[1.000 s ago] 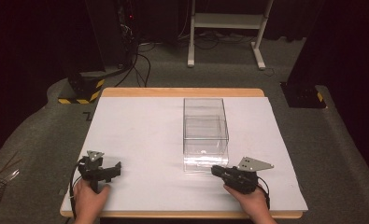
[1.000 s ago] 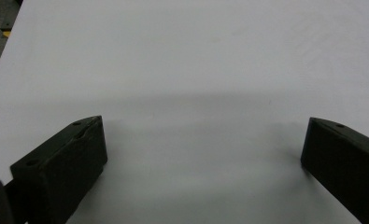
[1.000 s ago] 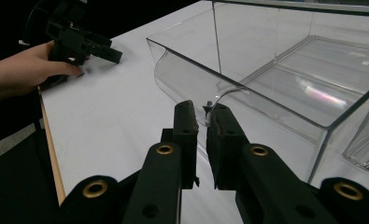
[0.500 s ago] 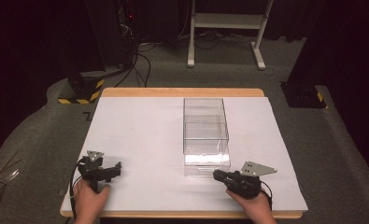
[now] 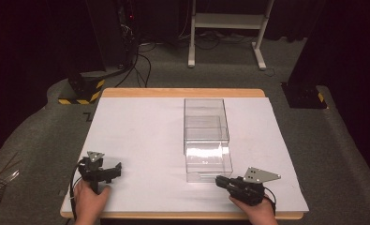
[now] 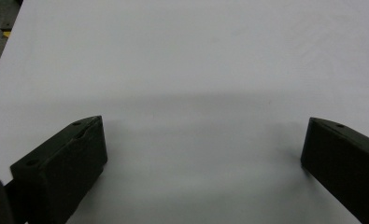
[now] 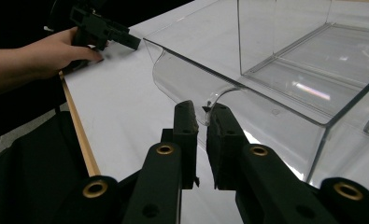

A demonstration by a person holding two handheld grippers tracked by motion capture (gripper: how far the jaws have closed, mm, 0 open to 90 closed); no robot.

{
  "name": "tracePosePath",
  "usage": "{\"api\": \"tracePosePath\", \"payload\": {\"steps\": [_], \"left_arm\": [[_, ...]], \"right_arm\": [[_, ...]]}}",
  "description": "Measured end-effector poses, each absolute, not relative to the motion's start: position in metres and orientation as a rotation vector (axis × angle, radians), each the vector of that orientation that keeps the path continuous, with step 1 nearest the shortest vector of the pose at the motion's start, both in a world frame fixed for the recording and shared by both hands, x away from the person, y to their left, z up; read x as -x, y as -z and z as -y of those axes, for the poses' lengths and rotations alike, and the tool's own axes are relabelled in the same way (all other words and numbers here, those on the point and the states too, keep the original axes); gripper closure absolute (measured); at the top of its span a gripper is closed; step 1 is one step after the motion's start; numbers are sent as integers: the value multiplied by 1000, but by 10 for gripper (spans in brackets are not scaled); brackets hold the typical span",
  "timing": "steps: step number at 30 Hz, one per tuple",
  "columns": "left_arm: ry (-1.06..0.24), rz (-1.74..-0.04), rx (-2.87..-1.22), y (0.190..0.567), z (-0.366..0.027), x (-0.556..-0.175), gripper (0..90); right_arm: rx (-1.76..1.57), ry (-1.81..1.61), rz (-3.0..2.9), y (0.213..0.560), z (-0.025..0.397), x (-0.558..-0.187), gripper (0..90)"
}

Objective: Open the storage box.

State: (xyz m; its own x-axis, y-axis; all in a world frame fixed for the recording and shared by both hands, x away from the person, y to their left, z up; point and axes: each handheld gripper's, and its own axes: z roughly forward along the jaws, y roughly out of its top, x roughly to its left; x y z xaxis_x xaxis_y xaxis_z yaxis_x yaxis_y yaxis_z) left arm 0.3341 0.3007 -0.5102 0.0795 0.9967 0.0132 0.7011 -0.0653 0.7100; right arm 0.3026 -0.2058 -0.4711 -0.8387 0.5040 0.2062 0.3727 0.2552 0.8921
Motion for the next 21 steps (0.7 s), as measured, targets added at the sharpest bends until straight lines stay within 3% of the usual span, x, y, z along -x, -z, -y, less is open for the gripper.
{"api": "tracePosePath", "payload": {"steps": [21], "left_arm": [[-713,-1675,-1823,510,-301,-334,4]], "right_arm": [[-813,-1651,-2412,471,208,-286,831]]}}
